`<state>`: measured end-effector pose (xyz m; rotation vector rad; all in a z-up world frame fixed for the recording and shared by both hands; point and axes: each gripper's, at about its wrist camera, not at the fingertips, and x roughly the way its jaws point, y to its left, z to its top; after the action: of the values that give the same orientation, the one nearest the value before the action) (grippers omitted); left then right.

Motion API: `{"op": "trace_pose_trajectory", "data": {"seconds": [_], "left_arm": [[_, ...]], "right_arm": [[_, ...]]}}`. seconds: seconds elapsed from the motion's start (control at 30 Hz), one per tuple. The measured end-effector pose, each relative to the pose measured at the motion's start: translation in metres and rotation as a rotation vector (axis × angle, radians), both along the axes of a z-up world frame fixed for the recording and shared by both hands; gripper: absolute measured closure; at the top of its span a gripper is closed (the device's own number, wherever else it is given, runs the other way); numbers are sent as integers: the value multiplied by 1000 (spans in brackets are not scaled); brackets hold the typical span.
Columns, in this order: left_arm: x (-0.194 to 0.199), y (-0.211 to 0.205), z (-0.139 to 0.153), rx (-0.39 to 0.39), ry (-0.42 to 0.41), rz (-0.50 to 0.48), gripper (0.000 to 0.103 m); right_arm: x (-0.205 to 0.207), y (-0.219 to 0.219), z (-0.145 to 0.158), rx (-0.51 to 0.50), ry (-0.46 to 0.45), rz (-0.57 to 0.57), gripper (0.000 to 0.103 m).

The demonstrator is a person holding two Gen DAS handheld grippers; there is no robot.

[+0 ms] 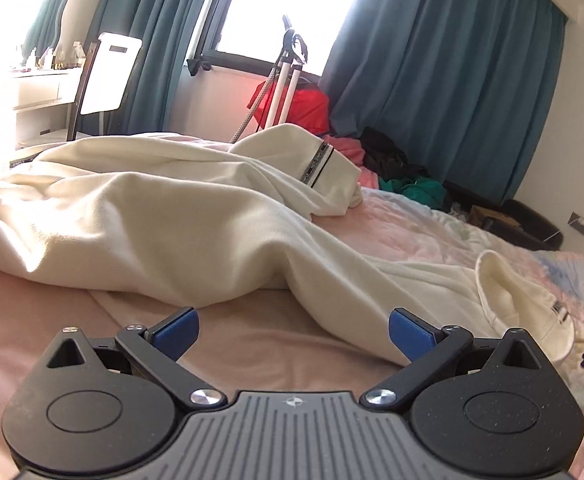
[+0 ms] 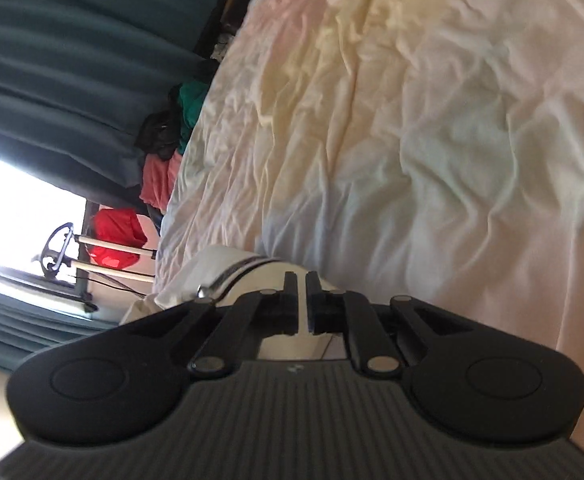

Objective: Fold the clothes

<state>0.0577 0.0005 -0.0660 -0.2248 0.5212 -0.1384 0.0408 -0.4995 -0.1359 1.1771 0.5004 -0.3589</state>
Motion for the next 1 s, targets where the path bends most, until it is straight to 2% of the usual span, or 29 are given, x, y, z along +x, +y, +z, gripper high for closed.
{"op": "trace_pose_trajectory", "data": {"seconds": [0.1,0.17,0.23,0.27,0.3,0.37,0.4,0.53,0.63,0.73,0.87,0.93,0.97,1.0], "left_arm": [[-5,-4,1,18,17,-1,1],[-8,-6,1,42,15,1,1],[-7,-7,1,53,14,5,1],[-7,-7,1,56,14,7,1],[-6,-7,1,56,16,9,1],[-4,-7,0,51,22,16,1],[-3,-8,-1,51,25,17,1],[2,-7,-3,52,41,20,1],[2,-4,-4,39,47,25,1],[4,-1,-4,9,56,35,1],[8,1,-6,-15,69,46,1],[10,1,-7,-18,76,53,1],[11,2,-8,-19,80,55,1],[11,2,-8,-21,85,58,1]], "right_arm": [[14,15,19,-153,-37,101,93],[23,28,33,-281,-60,164,80],[28,44,47,-433,-88,212,31],[29,53,53,-511,-113,245,23],[30,61,57,-571,-129,290,21],[38,78,61,-660,-122,397,22],[42,88,61,-711,-89,444,22],[60,134,46,-1004,88,639,23],[70,153,25,-1179,253,747,23],[76,150,13,-1214,302,756,23],[86,134,11,-1110,293,686,25],[87,129,15,-1082,249,648,52],[87,127,18,-1079,232,624,57],[89,125,19,-1070,225,604,69]]}}
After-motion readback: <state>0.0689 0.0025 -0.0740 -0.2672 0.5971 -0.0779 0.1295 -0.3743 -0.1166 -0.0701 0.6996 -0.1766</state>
